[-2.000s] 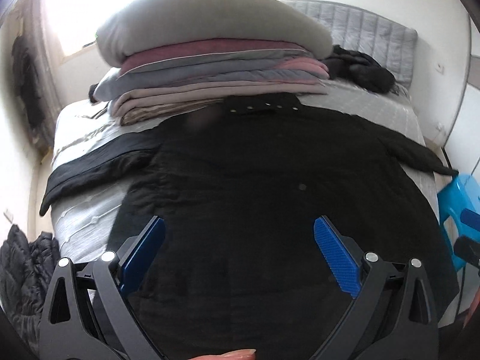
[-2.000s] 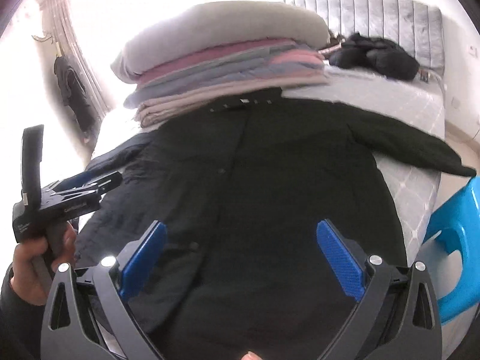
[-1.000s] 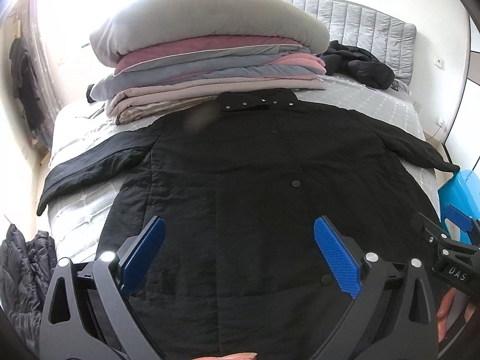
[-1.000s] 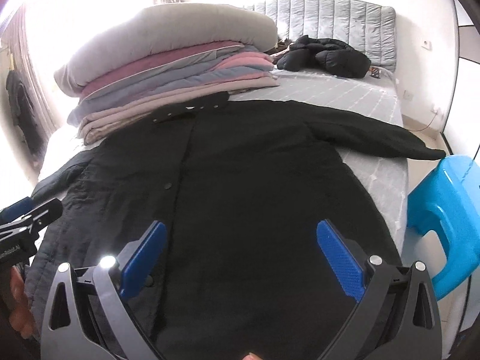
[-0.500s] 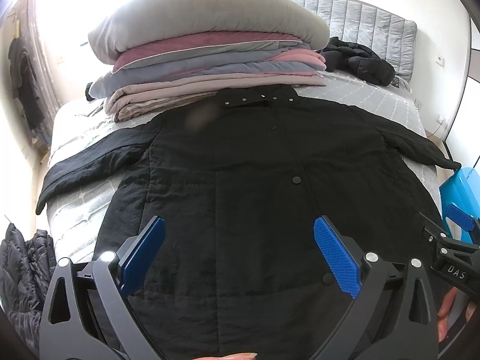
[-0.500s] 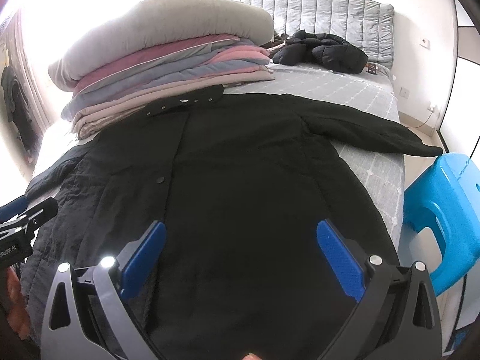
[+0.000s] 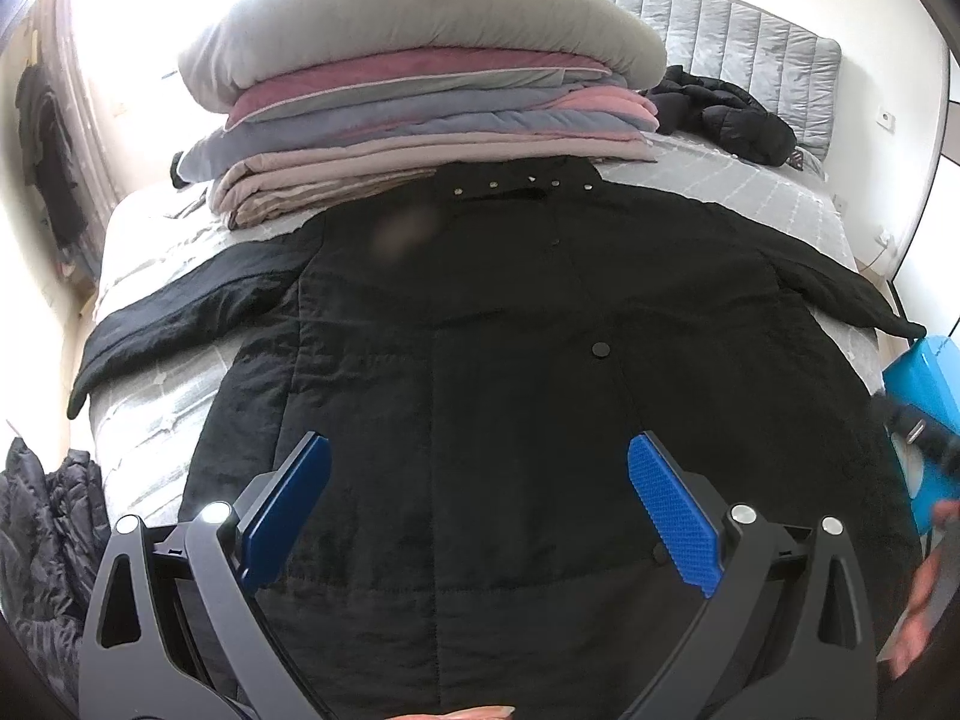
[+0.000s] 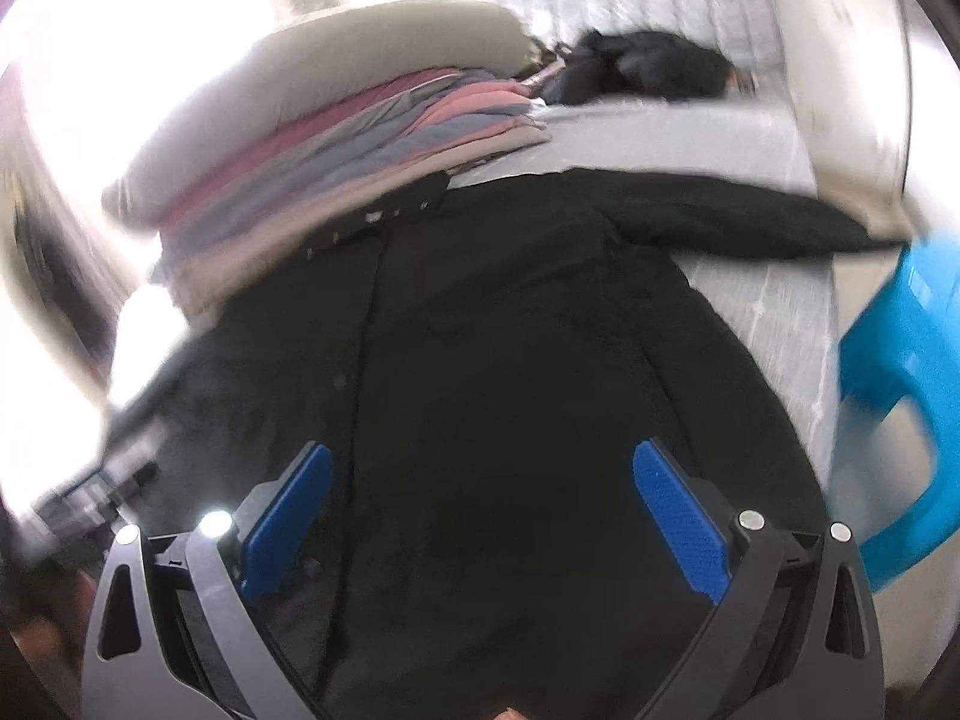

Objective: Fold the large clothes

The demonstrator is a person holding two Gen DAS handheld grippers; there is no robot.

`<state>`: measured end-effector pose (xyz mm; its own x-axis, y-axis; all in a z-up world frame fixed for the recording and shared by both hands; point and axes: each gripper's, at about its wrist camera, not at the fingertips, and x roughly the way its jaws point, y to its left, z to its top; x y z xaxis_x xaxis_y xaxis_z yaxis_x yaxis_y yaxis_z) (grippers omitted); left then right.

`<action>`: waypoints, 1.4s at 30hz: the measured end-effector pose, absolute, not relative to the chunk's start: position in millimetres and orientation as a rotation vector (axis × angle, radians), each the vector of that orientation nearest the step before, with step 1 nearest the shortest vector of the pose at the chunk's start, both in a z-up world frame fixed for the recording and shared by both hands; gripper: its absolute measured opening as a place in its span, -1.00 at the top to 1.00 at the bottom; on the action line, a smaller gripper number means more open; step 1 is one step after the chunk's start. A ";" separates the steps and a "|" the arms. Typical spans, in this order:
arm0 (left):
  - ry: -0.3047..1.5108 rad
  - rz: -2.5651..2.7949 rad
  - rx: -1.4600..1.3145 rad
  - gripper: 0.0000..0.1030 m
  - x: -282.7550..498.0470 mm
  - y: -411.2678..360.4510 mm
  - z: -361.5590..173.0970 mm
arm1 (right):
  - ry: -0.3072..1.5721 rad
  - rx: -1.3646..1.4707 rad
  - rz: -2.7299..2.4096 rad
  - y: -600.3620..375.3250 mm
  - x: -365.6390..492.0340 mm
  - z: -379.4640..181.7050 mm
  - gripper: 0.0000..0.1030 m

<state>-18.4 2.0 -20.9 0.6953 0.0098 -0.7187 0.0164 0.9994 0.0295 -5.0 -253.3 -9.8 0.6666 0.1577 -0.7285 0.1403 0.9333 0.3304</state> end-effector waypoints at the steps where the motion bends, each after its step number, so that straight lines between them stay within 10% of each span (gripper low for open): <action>1: 0.811 -0.006 0.028 -0.86 -16.5 2.9 -22.2 | 0.854 0.487 0.026 -278.2 -1.0 -12.6 -0.89; 11: 0.853 -0.019 0.032 -0.86 -9.5 4.4 -31.0 | 0.789 1.015 -0.280 -501.9 42.0 -49.9 -0.89; 27: 0.932 -0.031 -0.045 -0.86 7.6 37.1 -40.1 | 0.714 1.207 -0.584 -593.9 111.1 -114.8 -0.86; 29: 0.944 -0.030 -0.059 -0.86 10.1 41.6 -42.1 | 0.680 1.228 -0.592 -607.3 115.2 -120.0 -0.78; 34: 0.956 -0.007 -0.061 -0.86 15.3 48.4 -46.6 | 0.623 1.279 -0.557 -626.5 118.1 -130.8 0.69; 42: 0.947 0.050 -0.097 -0.86 19.6 69.4 -45.3 | 0.424 0.907 -0.434 -573.9 139.1 -31.1 0.74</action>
<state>19.6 69.4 -45.3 0.5835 0.0001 -0.8121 -0.0854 0.9945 -0.0612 139.1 -573.9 -31.1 0.8336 -0.1792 -0.5225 0.5268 0.5425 0.6544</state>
